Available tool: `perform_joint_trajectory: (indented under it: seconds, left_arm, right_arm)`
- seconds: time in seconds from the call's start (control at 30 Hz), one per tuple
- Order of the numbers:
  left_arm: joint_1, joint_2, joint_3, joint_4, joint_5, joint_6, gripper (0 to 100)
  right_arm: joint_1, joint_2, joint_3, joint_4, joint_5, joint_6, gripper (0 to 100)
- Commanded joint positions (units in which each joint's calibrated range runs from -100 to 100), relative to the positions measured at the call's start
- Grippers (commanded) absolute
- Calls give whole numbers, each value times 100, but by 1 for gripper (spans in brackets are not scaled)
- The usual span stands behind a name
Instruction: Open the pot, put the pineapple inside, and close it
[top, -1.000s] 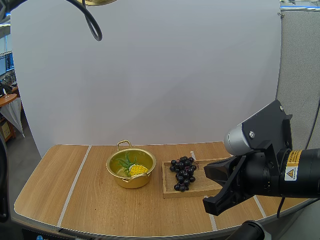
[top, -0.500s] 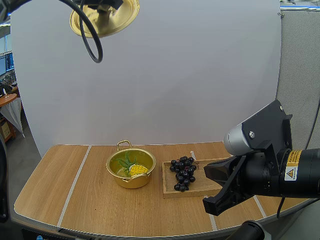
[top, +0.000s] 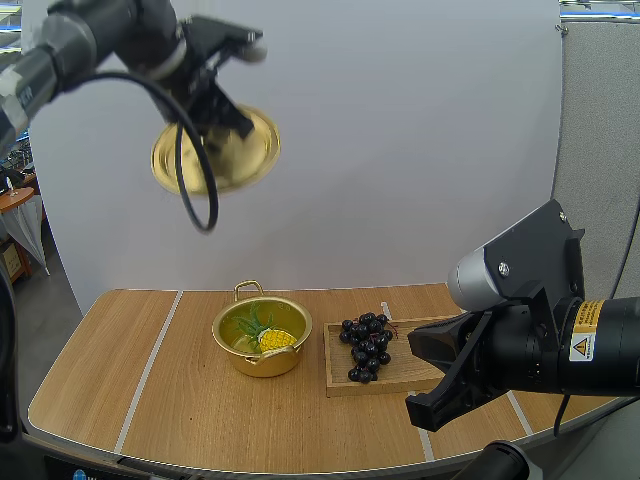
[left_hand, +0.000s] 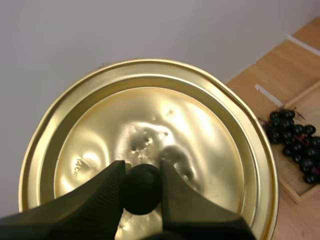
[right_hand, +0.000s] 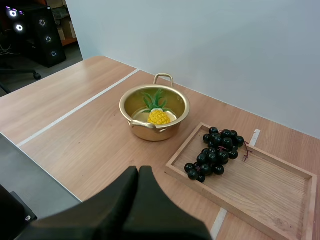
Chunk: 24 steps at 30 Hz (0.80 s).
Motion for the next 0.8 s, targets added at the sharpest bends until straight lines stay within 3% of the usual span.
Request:
perform_joint_trajectory:
  seconds: [0.0, 0.37, 0.57, 0.77]
  left_arm:
    - [-13, -29, 635, 7, 0, -20, 0]
    - [-13, -29, 2458, -226, -2588, 794, 0]
    - [-13, 321, 2764, -1116, -2710, 1569, 0]
    - [-13, 1137, 2764, -1335, -2800, 1776, 0]
  right_arm:
    - [-22, -45, -6, 4, 5, -40, 0]
    - [-22, -45, -6, 4, 5, -40, 0]
    - [-22, -45, -6, 4, 5, -40, 0]
    - [-22, -45, -6, 4, 5, -40, 0]
